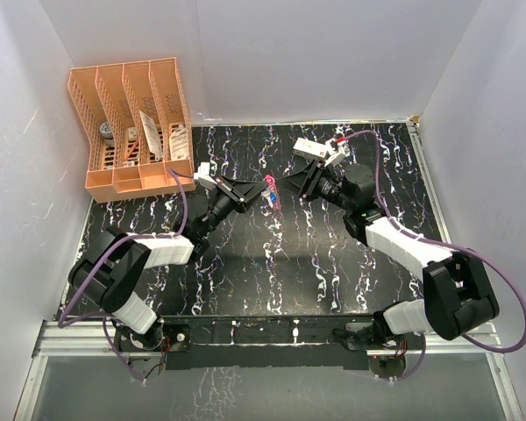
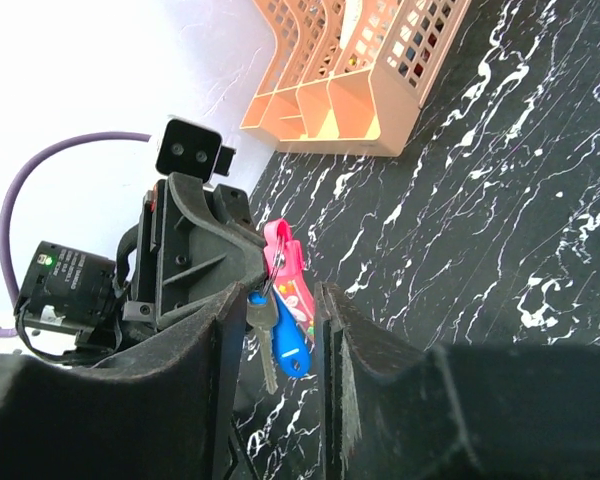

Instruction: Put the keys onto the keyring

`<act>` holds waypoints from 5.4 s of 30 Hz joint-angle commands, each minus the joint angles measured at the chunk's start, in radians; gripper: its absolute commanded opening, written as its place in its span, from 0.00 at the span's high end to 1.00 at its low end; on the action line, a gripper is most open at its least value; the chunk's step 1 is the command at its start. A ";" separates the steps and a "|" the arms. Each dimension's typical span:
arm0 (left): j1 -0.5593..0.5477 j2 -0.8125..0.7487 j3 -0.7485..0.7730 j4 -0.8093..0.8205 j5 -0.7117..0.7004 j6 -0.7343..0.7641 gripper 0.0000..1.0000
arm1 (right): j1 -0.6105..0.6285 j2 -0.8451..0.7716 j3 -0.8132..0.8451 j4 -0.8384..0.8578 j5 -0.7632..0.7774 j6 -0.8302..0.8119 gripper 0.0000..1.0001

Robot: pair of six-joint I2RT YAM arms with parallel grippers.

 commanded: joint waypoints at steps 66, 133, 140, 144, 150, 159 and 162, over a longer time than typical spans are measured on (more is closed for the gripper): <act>-0.066 0.074 0.028 0.131 0.058 0.002 1.00 | -0.002 0.020 -0.016 0.113 -0.037 0.069 0.79; -0.065 -0.246 -0.267 0.125 0.195 1.192 0.02 | -0.035 -0.036 0.007 -0.064 -0.189 -0.051 1.00; -0.067 -0.207 -0.250 0.193 0.252 1.254 0.01 | -0.035 -0.036 0.003 -0.057 -0.213 -0.041 1.00; -0.066 -0.138 -0.222 0.252 0.317 1.300 0.02 | -0.035 -0.037 0.002 -0.058 -0.221 -0.040 1.00; -0.068 -0.019 -0.180 0.341 0.313 1.310 0.06 | -0.035 -0.042 0.006 -0.057 -0.232 -0.034 1.00; -0.068 0.110 -0.144 0.535 0.322 1.246 0.01 | -0.035 -0.051 0.000 -0.063 -0.233 -0.033 1.00; -0.068 0.110 -0.139 0.534 0.313 1.257 0.01 | -0.035 -0.055 -0.005 -0.062 -0.231 -0.033 1.00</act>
